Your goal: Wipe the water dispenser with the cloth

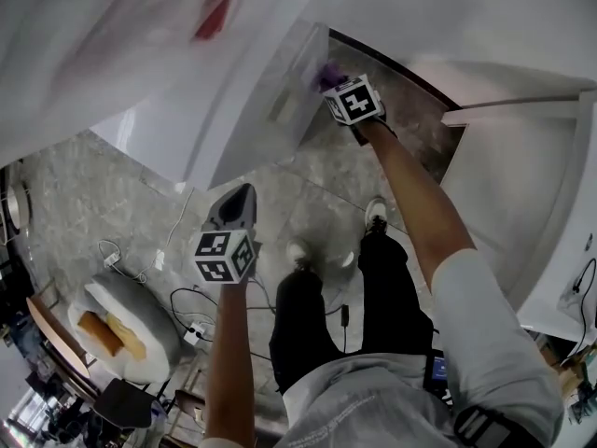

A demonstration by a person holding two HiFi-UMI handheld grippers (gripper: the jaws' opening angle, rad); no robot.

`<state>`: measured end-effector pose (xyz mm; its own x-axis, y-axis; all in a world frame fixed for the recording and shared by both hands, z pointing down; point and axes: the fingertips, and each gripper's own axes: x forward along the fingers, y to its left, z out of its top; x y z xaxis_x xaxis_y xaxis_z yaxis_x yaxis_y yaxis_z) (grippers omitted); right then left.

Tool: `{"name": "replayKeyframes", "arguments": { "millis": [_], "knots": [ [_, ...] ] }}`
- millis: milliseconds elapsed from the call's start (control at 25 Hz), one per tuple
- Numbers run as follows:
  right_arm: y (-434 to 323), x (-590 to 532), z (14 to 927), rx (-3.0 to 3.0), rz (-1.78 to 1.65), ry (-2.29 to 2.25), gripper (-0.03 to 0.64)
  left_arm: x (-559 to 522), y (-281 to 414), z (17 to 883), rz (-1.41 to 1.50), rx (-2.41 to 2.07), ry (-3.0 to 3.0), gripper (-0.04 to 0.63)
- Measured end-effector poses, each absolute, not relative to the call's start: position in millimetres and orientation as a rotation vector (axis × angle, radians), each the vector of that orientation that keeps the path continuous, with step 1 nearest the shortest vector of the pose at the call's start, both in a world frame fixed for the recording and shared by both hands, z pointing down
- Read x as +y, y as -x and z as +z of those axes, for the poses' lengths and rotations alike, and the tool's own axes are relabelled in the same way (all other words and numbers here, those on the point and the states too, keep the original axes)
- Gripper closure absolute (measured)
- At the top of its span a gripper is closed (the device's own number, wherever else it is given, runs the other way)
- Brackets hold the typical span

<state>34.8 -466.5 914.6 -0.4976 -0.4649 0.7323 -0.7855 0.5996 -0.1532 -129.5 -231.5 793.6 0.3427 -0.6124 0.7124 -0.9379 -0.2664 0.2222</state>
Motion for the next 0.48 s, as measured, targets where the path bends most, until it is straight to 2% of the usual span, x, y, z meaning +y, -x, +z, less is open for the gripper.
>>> {"name": "replayKeyframes", "arguments": {
  "millis": [480],
  "knots": [
    [3, -426, 1035, -2.226, 0.673, -0.975, 0.554, -233, 154, 893, 0.594, -1.386, -2.037, 0.578]
  ]
}}
